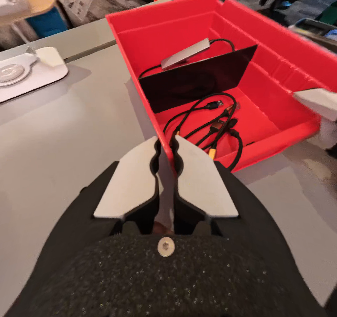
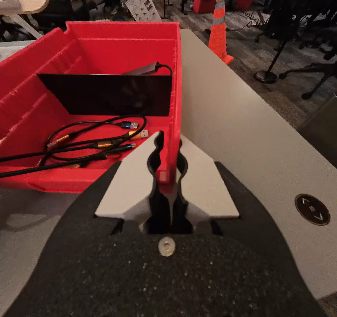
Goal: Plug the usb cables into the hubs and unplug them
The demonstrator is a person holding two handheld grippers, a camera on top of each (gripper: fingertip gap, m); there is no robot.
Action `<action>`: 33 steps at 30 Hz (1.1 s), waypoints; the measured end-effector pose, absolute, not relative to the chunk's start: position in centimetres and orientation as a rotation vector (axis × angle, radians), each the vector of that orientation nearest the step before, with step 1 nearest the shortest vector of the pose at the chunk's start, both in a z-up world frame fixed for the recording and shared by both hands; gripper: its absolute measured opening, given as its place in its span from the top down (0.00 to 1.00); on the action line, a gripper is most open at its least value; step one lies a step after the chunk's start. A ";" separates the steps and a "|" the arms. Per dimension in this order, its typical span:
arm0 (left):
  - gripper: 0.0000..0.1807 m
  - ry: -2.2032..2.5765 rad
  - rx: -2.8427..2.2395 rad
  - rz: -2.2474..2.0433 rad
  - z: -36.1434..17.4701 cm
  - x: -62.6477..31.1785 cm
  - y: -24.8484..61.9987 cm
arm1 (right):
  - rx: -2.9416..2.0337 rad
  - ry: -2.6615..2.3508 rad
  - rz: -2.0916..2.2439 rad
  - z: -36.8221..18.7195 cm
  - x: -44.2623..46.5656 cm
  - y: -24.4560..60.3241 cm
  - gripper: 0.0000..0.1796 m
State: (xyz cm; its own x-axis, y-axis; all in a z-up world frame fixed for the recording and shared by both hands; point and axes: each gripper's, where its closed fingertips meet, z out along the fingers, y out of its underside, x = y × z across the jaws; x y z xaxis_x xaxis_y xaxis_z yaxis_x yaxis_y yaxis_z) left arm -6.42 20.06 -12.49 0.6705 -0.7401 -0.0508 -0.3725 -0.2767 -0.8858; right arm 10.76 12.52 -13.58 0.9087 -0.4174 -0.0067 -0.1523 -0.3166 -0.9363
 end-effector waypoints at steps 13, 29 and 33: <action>0.98 0.592 -1.861 -0.312 -9.1 -17.6 21.3 | -1.828 0.266 -0.202 -9.8 0.3 15.6 0.98; 0.95 0.502 -1.905 -0.376 -11.8 -31.0 25.0 | -1.900 0.035 -0.045 -12.9 -12.7 21.8 0.95; 0.85 0.453 -1.625 -0.685 -5.1 -32.5 23.5 | -1.899 -0.112 0.082 -12.6 -12.7 20.5 0.91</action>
State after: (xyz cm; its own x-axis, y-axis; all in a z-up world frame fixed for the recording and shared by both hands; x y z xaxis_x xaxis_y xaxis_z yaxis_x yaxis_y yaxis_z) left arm -32.47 23.53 -5.11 0.7463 -0.6415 0.1776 0.0876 -0.1698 -0.9816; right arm -12.70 20.51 -12.61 0.9929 0.1187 -0.0017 0.0369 -0.3223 -0.9459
